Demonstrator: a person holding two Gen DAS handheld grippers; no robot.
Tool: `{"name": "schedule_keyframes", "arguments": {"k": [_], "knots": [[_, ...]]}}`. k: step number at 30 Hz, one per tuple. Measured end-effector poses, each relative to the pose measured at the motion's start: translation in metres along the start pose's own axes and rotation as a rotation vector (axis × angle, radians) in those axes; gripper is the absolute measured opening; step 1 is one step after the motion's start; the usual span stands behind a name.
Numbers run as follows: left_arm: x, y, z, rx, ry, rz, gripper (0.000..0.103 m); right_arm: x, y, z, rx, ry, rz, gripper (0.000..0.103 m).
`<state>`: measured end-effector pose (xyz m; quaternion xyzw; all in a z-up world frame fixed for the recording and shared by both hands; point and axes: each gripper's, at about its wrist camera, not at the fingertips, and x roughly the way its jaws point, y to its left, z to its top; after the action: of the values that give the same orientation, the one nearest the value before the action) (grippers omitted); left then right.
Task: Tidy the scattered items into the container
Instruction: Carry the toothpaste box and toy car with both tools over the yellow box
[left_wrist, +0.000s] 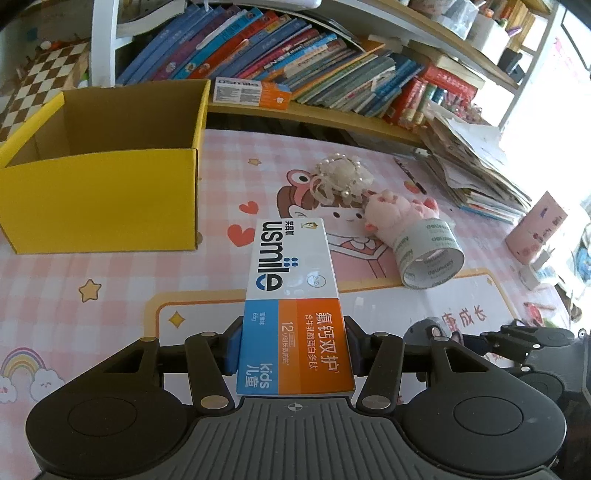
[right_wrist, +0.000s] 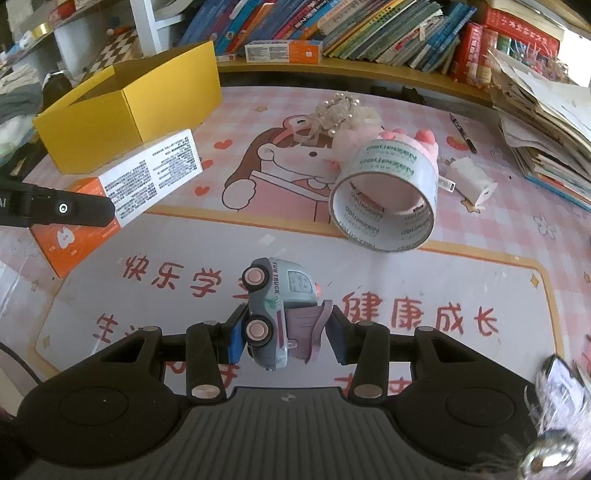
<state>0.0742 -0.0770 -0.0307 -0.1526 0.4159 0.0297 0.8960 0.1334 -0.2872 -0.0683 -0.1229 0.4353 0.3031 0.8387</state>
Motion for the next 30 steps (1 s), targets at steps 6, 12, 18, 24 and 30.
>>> {"name": "schedule_keyframes", "arguments": {"k": [6,12,18,24,30], "knots": [[-0.002,0.012,-0.001,0.022,0.018,-0.061,0.052,-0.009,0.017,-0.005,0.026,0.005,-0.056,0.042],[-0.011,0.023,-0.001,0.068,0.03,-0.109,0.052,-0.015,0.037,-0.008,0.054,0.0,-0.098,0.042],[-0.027,0.037,0.0,0.112,0.013,-0.137,0.052,-0.017,0.061,-0.007,0.067,-0.006,-0.12,0.042],[-0.038,0.053,-0.001,0.128,0.011,-0.154,0.052,-0.016,0.084,-0.004,0.058,-0.008,-0.13,0.042],[-0.043,0.071,0.0,0.122,0.009,-0.163,0.052,-0.014,0.104,0.001,0.045,-0.006,-0.136,0.042]]}}
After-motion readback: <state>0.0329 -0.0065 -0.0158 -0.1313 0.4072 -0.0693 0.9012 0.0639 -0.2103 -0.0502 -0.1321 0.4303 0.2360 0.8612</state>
